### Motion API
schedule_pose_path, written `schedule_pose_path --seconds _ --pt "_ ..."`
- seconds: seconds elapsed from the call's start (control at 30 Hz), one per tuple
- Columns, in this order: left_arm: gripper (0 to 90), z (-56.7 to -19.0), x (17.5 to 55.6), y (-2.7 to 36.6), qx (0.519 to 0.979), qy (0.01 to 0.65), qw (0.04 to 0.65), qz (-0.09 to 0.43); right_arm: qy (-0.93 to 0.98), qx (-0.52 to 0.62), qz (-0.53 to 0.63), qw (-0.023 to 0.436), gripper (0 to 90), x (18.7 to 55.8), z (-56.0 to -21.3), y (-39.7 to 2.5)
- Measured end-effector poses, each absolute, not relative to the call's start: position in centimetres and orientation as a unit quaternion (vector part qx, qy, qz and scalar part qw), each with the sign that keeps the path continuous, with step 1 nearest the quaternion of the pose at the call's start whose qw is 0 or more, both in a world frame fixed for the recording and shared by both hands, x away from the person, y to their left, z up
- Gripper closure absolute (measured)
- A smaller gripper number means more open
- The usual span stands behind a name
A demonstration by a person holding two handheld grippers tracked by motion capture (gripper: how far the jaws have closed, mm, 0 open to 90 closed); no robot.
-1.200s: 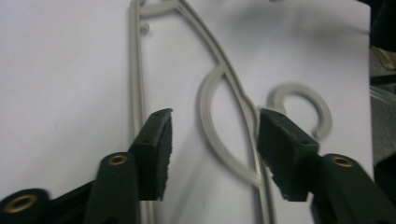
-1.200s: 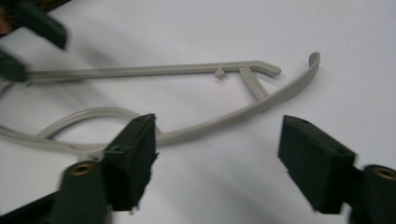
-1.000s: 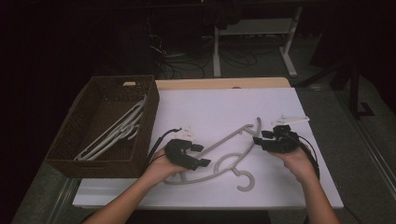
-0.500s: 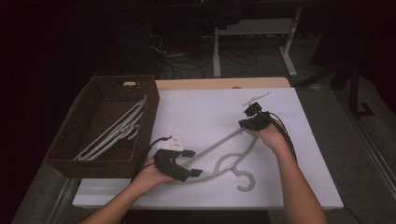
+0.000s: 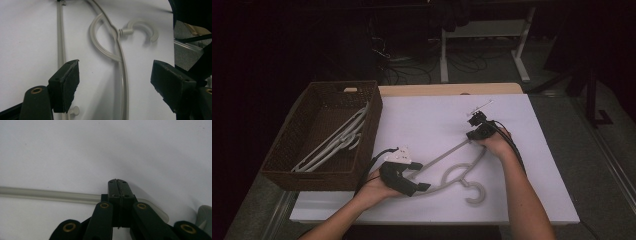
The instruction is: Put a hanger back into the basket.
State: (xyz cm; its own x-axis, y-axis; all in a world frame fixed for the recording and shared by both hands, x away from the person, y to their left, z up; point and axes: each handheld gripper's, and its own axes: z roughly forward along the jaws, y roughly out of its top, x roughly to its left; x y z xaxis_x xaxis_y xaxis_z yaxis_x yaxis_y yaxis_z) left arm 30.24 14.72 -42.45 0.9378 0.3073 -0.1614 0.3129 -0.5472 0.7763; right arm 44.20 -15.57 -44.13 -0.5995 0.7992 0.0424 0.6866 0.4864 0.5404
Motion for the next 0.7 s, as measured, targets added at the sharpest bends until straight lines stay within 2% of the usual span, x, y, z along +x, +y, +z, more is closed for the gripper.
schedule_pose_path --seconds 0.43,0.5,0.6,0.63,0.7 --pt "31.5 -43.4 30.3 12.1 0.900 0.135 0.414 -0.013 0.864 0.438 0.225 0.109 89.8 44.6 -43.9 -14.6" --pt "37.3 -43.7 30.4 11.6 0.906 0.128 0.404 -0.015 0.864 0.440 0.219 0.108 89.9 44.6 -43.8 -14.5" --pt "40.5 -44.1 30.4 11.0 0.913 0.123 0.388 -0.013 0.865 0.439 0.216 0.108 89.9 44.7 -43.8 -14.5" --pt "45.3 -44.3 30.5 10.8 0.915 0.124 0.383 -0.012 0.864 0.442 0.215 0.107 89.9 44.7 -43.8 -14.4" --pt "48.9 -44.5 30.5 10.5 0.919 0.123 0.375 -0.015 0.864 0.443 0.216 0.105 89.9 44.7 -43.8 -14.4"
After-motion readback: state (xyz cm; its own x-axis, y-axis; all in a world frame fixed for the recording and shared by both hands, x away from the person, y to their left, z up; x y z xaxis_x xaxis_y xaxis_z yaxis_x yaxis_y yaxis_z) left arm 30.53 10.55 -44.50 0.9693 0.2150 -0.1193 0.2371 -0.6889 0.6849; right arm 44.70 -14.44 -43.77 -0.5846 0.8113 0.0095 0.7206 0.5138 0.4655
